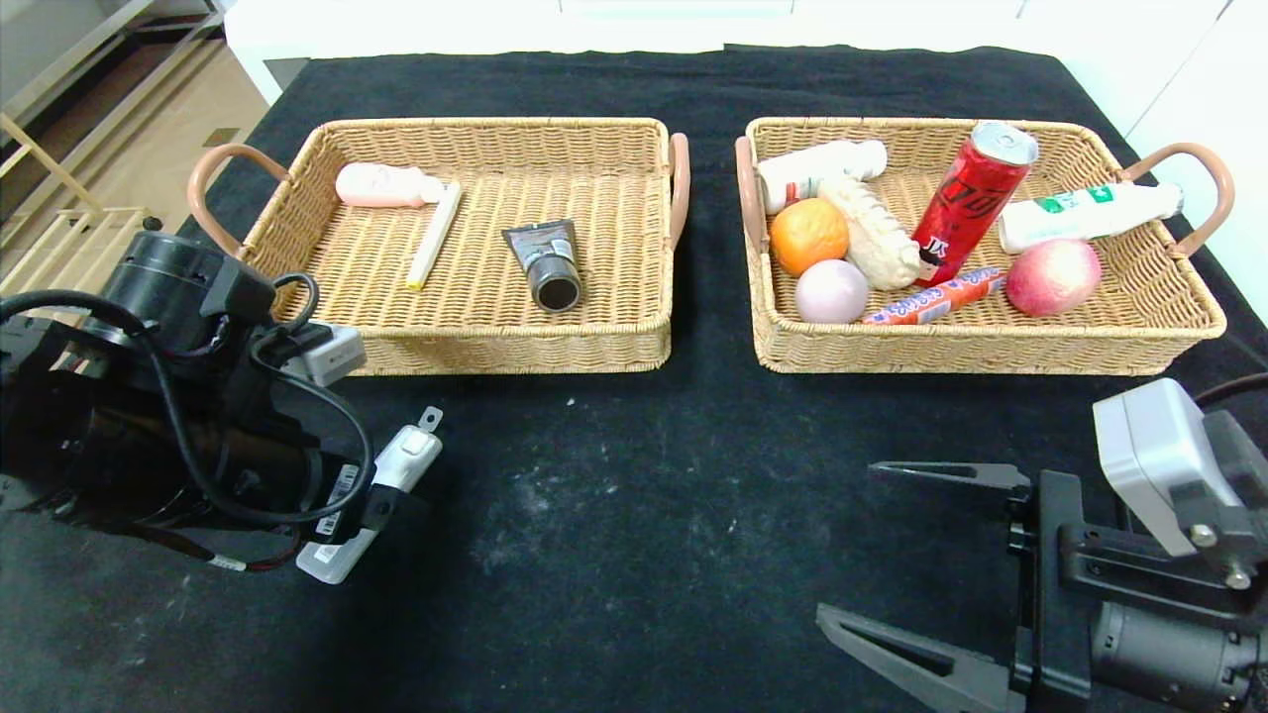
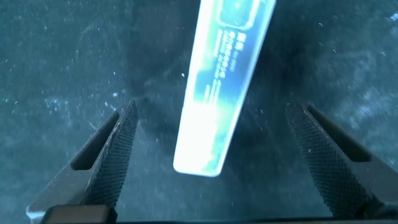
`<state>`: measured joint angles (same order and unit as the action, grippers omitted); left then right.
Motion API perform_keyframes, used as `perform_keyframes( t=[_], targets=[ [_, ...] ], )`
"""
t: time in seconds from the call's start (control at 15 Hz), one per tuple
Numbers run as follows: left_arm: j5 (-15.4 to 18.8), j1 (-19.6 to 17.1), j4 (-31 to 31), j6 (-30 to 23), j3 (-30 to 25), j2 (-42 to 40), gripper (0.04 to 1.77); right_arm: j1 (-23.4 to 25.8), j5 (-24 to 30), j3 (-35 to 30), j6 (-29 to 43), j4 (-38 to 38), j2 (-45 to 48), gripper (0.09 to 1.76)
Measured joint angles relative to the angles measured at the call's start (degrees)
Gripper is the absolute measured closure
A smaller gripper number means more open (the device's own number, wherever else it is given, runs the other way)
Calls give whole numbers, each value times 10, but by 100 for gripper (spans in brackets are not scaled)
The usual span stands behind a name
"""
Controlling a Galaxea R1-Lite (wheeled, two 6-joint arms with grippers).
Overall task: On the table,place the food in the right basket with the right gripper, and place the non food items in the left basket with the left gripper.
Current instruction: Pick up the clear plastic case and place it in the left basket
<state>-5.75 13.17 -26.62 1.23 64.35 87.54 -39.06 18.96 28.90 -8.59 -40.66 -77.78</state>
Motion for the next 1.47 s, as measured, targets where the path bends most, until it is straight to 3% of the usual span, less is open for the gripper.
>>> perform_keyframes(
  t=[0.4,0.6,0.93,1.47],
  targets=[
    [0,-2,21,0,-4,21,10,0,0,-2,0,0,-1,14],
    [0,-3,22,0,-4,23,63,0,0,-2,0,0,-3,14],
    [0,-2,21,0,-5,25,115,0,0,-3,0,0,-5,14],
    [0,-1,21,-1,-5,29,115,-1,1,-3,0,0,-6,14]
  ],
)
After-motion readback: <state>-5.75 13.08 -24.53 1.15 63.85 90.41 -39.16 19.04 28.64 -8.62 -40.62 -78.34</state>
